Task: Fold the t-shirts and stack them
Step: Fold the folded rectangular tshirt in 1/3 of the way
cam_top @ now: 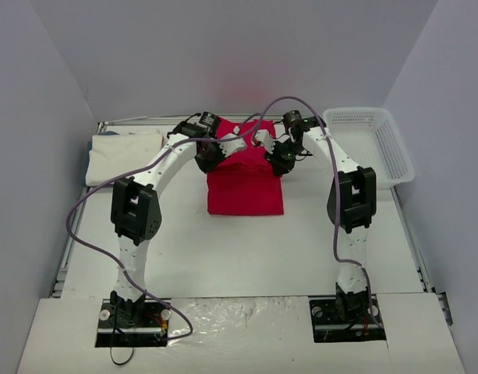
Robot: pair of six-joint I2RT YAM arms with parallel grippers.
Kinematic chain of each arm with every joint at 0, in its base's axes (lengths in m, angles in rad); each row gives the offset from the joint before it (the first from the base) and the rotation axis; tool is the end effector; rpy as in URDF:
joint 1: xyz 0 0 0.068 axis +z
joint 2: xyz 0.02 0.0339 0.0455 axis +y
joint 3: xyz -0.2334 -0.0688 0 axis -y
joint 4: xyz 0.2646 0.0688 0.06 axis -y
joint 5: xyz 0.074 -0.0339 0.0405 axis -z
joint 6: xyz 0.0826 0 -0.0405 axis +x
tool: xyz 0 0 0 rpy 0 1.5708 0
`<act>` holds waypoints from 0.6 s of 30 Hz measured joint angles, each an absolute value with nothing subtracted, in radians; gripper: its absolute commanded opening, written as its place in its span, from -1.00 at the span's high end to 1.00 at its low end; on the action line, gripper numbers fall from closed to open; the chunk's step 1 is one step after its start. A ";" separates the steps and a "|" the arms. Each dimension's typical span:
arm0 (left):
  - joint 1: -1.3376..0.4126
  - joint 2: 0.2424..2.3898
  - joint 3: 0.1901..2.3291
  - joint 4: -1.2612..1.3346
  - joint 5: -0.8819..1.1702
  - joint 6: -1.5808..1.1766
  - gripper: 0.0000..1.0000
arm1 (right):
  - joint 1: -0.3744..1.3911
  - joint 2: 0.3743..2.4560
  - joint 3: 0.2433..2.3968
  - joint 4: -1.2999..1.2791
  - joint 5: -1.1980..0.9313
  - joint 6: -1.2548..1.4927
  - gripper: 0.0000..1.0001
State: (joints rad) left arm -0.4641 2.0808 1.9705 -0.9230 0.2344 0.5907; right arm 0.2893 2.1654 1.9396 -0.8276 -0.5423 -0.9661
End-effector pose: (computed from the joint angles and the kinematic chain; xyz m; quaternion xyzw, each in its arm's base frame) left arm 0.4229 -0.2332 0.2151 0.5087 0.8118 -0.0958 0.2703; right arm 0.4610 0.1817 0.1803 -0.6025 0.7136 0.1624 0.3185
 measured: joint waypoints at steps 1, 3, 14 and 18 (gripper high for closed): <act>-0.463 2.090 1.979 -0.918 0.234 0.591 0.95 | 0.287 2.172 1.945 -0.828 -0.542 -0.965 1.00; -0.461 2.112 1.993 -0.910 0.235 0.591 0.95 | 0.281 2.188 1.956 -0.826 -0.541 -0.962 1.00; -0.453 2.188 2.015 -0.885 0.243 0.591 0.95 | 0.264 2.263 2.002 -0.810 -0.541 -0.941 1.00; -0.448 2.196 2.025 -0.876 0.242 0.592 0.95 | 0.263 2.280 2.017 -0.800 -0.541 -0.934 1.00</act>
State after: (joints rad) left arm -0.4480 2.1960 2.0254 -0.8757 0.2424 0.5919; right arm 0.2626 2.2803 2.0171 -0.7998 -0.5407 -0.9340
